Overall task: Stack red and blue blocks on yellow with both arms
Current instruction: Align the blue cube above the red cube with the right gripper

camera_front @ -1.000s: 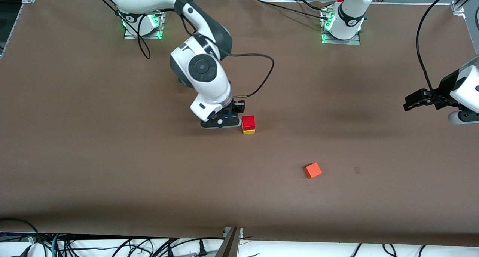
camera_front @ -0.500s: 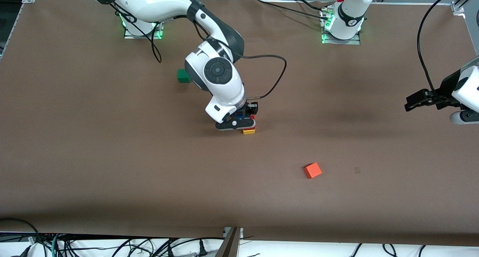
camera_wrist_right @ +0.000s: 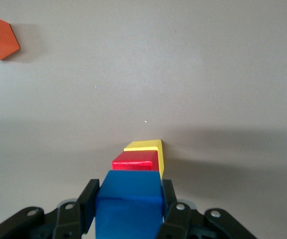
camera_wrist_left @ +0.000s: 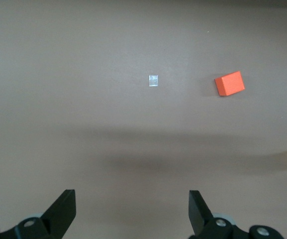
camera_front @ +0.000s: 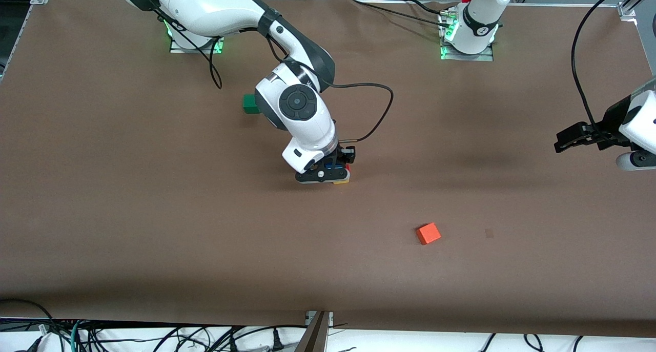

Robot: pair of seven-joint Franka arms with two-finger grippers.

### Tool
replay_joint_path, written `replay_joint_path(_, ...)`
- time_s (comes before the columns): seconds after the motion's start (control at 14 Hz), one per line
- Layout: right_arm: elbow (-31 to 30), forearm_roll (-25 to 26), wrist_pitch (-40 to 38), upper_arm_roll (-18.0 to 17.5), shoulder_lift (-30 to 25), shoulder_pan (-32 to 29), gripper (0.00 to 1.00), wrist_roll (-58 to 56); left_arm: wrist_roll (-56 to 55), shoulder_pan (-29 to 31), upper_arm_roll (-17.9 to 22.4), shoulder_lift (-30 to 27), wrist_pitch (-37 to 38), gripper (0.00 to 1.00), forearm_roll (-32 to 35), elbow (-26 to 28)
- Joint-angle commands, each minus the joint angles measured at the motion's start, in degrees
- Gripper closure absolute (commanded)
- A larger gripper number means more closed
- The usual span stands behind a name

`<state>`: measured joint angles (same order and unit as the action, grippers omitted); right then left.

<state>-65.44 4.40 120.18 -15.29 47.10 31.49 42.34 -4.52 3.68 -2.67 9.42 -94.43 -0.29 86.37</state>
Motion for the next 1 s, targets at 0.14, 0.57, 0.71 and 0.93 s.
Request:
replay_joint_path(0.14,3.03,-0.53,2.42,0.26,2.73,0.94,0.56,0.64,1.18,0.45,-0.32,0.87,0.39,0.00,-0.15,-1.82)
replay_joint_path(0.57,2.95,-0.01,2.07,0.43,2.99,1.21,0.54,0.55,1.18,0.45,-0.32,0.87,0.47,0.00,-0.15,-1.82)
replay_joint_path(0.71,2.77,-0.01,2.25,0.43,3.08,1.21,0.52,0.64,1.18,0.45,-0.32,0.87,0.47,0.00,-0.23,-1.82)
replay_joint_path(0.93,2.77,0.26,2.34,0.43,3.43,1.30,0.50,0.73,1.18,0.54,-0.32,0.87,0.39,0.00,-0.23,-1.82)
